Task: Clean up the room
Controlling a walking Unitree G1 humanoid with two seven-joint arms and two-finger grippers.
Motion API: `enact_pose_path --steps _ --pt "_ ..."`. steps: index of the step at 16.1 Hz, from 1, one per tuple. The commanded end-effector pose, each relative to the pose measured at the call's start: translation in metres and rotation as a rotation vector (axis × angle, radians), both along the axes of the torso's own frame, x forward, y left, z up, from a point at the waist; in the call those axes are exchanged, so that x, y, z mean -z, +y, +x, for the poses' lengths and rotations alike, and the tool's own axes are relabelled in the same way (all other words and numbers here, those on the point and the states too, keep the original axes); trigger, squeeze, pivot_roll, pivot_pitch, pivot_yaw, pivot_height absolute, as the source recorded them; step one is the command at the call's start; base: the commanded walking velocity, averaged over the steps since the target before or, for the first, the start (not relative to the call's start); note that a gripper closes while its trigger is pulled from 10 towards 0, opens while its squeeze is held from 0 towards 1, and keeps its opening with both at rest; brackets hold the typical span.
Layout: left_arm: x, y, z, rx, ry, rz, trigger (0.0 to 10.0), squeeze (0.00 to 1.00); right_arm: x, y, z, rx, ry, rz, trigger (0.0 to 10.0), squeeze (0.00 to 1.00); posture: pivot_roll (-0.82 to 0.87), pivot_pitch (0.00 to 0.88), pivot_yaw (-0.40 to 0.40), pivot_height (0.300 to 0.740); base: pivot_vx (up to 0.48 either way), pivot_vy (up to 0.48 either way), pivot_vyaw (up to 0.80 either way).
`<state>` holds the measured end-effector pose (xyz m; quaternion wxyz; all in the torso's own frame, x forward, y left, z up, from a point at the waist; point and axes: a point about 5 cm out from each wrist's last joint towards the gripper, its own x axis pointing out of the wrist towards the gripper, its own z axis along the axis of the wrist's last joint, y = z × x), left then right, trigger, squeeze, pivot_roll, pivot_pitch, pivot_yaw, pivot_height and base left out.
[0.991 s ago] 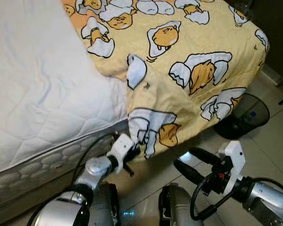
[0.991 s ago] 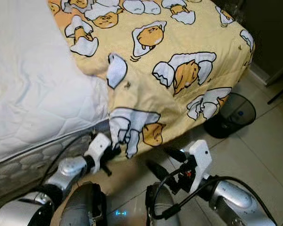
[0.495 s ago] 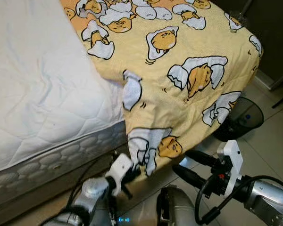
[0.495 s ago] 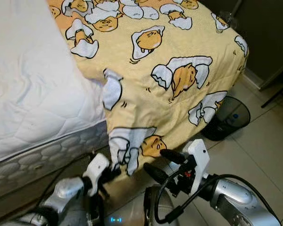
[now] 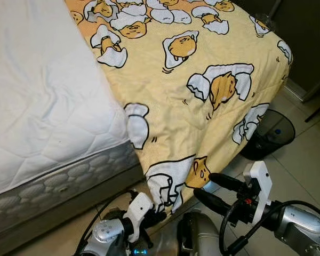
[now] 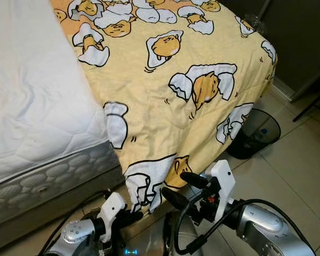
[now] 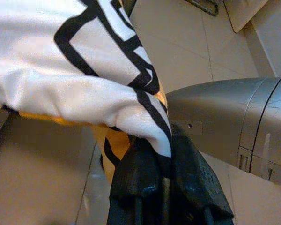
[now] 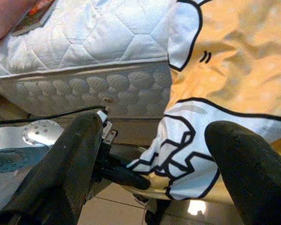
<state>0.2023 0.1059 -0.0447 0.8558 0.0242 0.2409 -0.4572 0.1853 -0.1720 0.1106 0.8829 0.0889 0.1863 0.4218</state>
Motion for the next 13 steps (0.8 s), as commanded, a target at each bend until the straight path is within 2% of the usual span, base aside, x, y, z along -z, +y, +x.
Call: enact_pose_path --steps 1,3,4,5,6,7,8,10,11,13 --pt "0.005 0.001 -0.005 -0.024 0.024 0.024 0.0 0.0 0.002 0.002 -0.001 -0.005 0.001 -0.003 10.0 0.0 -0.17 0.141 -0.044 0.669 0.0 0.0 0.0" --pt "0.007 0.005 -0.005 -0.054 0.01 0.068 0.0 0.0 0.002 0.002 -0.001 -0.001 -0.001 -0.002 10.0 0.0 -0.17 0.14 -0.044 0.669 0.0 0.0 0.0" --pt "0.009 0.005 -0.005 -0.07 0.012 0.102 10.0 0.0 0.002 0.001 0.0 0.003 -0.005 -0.005 10.0 0.0 -0.16 0.14 -0.045 0.669 0.0 0.0 0.0" --pt "0.008 0.002 -0.002 -0.097 0.009 0.089 10.0 0.0 0.002 0.002 0.001 0.002 -0.008 -0.007 10.0 0.0 -0.16 0.138 -0.044 0.669 0.0 0.0 0.0" --pt "0.006 0.002 0.001 -0.128 -0.003 0.096 10.0 1.0 0.003 0.004 0.002 0.004 -0.011 -0.004 10.0 0.0 -0.16 0.138 -0.042 0.669 0.0 0.0 0.0" --pt "0.007 0.004 0.002 -0.147 -0.005 0.106 10.0 1.0 0.003 0.004 0.003 0.019 -0.017 0.0 10.0 0.0 -0.16 0.136 -0.039 0.669 0.0 0.0 0.0" --pt "0.009 0.018 0.0 -0.179 -0.003 0.132 10.0 1.0 0.004 0.005 0.004 0.043 -0.03 -0.001 10.0 0.0 -0.16 0.134 -0.028 0.669 0.0 0.0 0.0" --pt "0.01 0.033 -0.004 -0.217 -0.001 0.14 10.0 1.0 0.007 0.006 0.004 0.057 -0.03 -0.003 10.0 0.0 -0.15 0.129 -0.018 0.669 0.0 0.0 0.0" --pt "0.006 0.046 -0.003 -0.252 -0.032 0.131 10.0 1.0 0.01 0.006 0.005 0.077 -0.034 -0.004 10.0 0.0 -0.14 0.118 -0.009 0.669 0.0 0.0 0.0" --pt "0.001 0.056 -0.001 -0.268 -0.06 0.126 10.0 1.0 0.014 0.006 0.009 0.096 -0.042 -0.009 10.0 0.0 -0.12 0.101 -0.001 0.669 0.0 0.0 0.0"
